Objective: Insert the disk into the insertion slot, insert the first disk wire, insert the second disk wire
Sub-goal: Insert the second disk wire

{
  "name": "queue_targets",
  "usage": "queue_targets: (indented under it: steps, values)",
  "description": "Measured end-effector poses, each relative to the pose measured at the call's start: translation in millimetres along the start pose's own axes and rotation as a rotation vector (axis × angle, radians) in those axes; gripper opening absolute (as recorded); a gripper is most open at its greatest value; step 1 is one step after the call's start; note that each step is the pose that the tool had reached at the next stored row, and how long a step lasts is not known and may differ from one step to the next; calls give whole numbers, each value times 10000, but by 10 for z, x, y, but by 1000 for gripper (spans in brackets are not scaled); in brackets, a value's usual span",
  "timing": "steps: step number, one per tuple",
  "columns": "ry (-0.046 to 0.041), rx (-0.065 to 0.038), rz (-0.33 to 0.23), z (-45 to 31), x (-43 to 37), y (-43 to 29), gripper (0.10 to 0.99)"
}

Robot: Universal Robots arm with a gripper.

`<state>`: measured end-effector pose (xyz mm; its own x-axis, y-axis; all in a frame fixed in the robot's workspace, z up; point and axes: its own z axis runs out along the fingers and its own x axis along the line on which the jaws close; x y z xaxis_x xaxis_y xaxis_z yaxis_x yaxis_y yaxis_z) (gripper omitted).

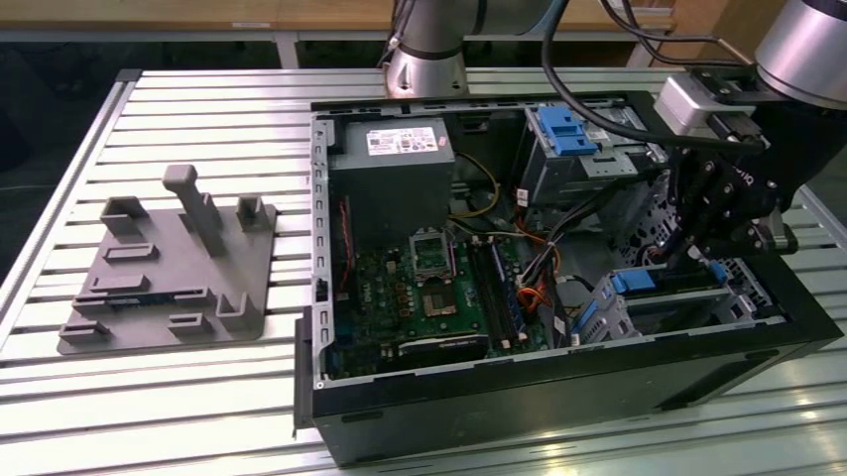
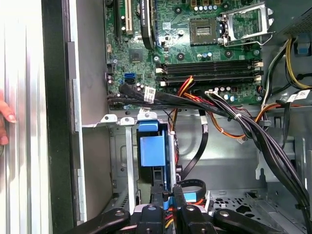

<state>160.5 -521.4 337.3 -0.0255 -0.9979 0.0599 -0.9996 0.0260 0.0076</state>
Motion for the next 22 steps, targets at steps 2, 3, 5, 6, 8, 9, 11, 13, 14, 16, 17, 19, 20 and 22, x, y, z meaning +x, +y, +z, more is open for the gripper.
queue_targets:
  steps: [2, 3, 5, 6, 8, 9, 11, 13, 14, 16, 17, 19, 20, 22]
  values:
    - [1, 0, 0, 4, 2, 0, 200]
    - [1, 2, 0, 6, 2, 0, 200]
    - [0, 5, 0, 12, 2, 0, 200]
    - [0, 5, 1, 14, 2, 0, 200]
    - [-1, 6, 0, 17, 2, 0, 200]
    - [-1, 6, 1, 19, 1, 0, 200]
    - [-1, 6, 1, 20, 1, 0, 200]
    - [-2, 6, 0, 24, 1, 0, 200]
    - [-3, 6, 0, 27, 1, 0, 200]
    - [-2, 6, 1, 30, 1, 0, 200]
    - [-1, 6, 1, 38, 0, 0, 200]
    - [-2, 6, 1, 48, 0, 0, 200]
    - [-1, 6, 1, 49, 0, 0, 200]
    - [-1, 6, 0, 52, -1, 0, 200]
